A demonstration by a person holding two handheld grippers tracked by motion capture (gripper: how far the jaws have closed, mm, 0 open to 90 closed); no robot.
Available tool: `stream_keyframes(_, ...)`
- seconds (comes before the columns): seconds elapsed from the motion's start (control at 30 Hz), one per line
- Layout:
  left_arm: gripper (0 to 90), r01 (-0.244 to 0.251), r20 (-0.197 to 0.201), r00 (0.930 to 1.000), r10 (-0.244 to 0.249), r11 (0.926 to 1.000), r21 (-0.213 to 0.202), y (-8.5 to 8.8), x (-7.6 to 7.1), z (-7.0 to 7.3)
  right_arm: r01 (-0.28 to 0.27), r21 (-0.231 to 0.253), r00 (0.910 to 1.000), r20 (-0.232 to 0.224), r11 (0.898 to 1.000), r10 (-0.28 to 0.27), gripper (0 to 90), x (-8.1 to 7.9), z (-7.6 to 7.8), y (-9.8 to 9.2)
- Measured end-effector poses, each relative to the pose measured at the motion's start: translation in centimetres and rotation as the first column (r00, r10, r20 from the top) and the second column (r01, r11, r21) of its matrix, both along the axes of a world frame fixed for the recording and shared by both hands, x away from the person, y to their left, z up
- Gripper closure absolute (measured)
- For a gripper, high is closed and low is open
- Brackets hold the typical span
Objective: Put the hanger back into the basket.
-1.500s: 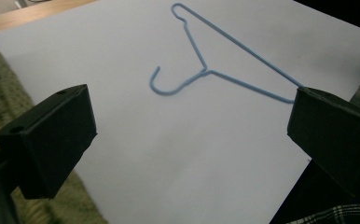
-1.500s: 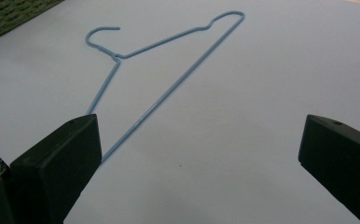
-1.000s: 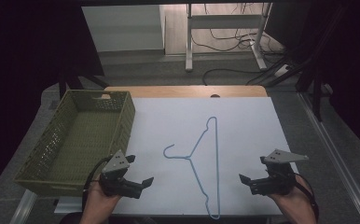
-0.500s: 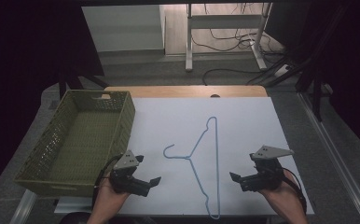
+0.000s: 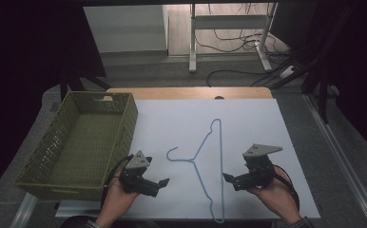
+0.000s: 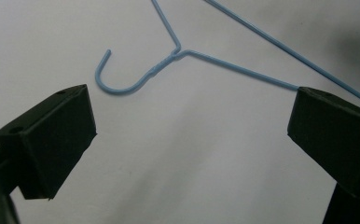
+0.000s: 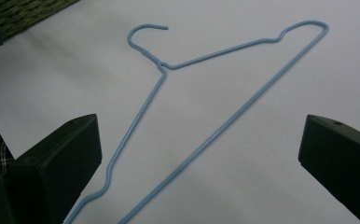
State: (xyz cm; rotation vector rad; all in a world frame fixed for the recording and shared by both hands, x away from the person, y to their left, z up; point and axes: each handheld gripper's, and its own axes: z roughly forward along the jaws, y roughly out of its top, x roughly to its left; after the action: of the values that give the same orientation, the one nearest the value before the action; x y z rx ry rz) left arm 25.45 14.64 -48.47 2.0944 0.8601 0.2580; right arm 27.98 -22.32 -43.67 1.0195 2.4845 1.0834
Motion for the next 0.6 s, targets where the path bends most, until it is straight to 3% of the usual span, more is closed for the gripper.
stream_keyframes(0.23,1.1,-0.007,0.000,1.0000,0.007,0.9999,0.010,0.0,0.3,-0.4,-0.032,-0.006,0.9993,-0.018,0.999,0.032,0.0,1.2,-0.5,1.8)
stream_keyframes(0.6,0.8,-0.008,-0.011,0.9999,0.008,0.9998,0.020,0.0,0.8,-1.0,-0.094,-0.036,0.9953,-0.025,0.995,0.093,8.2,3.7,-1.2,5.5)
